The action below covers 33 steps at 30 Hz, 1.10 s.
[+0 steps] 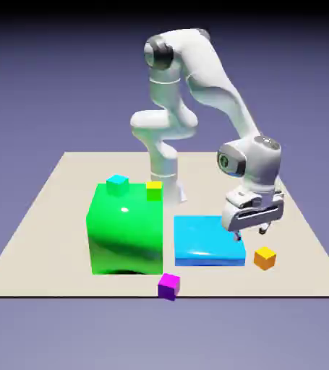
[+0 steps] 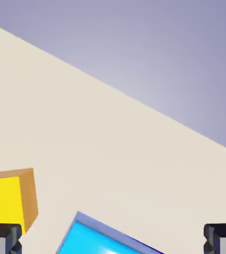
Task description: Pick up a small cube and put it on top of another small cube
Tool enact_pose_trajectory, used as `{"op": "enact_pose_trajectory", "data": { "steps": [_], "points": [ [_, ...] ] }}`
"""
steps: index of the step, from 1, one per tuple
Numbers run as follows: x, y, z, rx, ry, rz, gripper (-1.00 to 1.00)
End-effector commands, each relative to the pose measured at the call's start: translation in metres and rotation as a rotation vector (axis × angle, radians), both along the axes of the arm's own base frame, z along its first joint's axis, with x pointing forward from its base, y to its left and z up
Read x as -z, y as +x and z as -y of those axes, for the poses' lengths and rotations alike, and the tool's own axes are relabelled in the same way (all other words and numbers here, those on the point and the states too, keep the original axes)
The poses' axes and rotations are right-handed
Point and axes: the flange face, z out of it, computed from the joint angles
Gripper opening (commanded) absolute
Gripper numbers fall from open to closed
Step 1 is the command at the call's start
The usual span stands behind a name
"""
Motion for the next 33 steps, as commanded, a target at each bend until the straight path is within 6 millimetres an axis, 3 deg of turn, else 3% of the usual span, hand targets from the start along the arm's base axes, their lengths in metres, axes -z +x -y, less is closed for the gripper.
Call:
{"op": "enact_pose_trajectory", "data": {
  "steps": [1,4,6,10,11,12,15,16,19,21,25,27,30,31,32,33],
  "points": [
    [0.009,-0.004,-0.011,-0.014,-0.007,-0.028,0.00],
    [0.033,-0.016,-0.044,-0.054,-0.025,-0.108,0.00],
    [0.038,-0.019,-0.050,-0.062,-0.029,-0.124,0.00],
    [0.107,-0.028,-0.045,-0.062,-0.029,-0.124,0.00],
    [0.107,-0.028,-0.045,-0.062,-0.029,-0.124,-1.00],
    [0.107,-0.028,-0.045,-0.062,-0.029,-0.124,-1.00],
    [0.051,-0.020,-0.049,-0.061,-0.028,-0.124,-1.00],
    [0.037,-0.013,-0.042,-0.027,-0.029,-0.125,-1.00],
    [0.026,0.050,0.058,0.375,-0.019,-0.130,-1.00],
    [0.015,0.080,0.130,0.643,-0.004,-0.131,-1.00],
    [-0.012,0.110,0.284,1.177,0.049,-0.125,-1.00],
    [-0.014,0.110,0.295,1.215,0.055,-0.124,-1.00],
    [0.045,0.104,0.290,1.215,0.055,-0.124,-1.00],
    [0.055,0.102,0.289,1.215,0.055,-0.124,-1.00],
    [0.055,0.102,0.289,1.215,0.055,-0.124,1.00],
    [0.055,0.102,0.289,1.215,0.055,-0.124,1.00]
  ]
}}
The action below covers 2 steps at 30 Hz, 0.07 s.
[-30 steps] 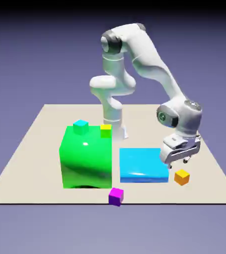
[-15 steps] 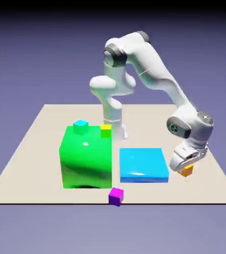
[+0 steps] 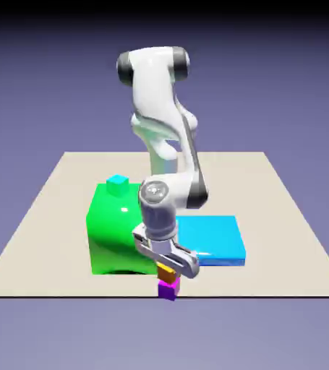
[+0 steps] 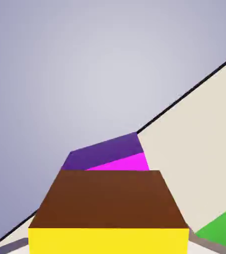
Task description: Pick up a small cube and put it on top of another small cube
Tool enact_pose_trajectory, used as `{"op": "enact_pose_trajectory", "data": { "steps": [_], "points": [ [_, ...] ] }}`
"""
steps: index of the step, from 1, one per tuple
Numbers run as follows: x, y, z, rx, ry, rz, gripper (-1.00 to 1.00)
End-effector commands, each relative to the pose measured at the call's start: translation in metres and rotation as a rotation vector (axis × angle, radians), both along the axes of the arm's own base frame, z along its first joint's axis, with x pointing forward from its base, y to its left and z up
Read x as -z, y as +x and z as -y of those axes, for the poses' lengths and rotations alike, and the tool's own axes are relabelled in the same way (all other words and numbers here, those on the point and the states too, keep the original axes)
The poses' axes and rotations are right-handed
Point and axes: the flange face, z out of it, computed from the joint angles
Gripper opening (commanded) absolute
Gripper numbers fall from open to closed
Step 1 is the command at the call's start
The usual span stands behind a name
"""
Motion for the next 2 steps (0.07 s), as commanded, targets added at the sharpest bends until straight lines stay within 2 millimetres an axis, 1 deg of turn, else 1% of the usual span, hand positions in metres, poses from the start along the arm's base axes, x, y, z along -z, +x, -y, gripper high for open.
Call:
{"op": "enact_pose_trajectory", "data": {
  "steps": [1,2],
  "points": [
    [-0.019,0.003,0.002,0.000,0.000,0.000,1.00],
    [-0.039,0.006,0.004,0.000,0.000,0.000,1.00]
  ]
}}
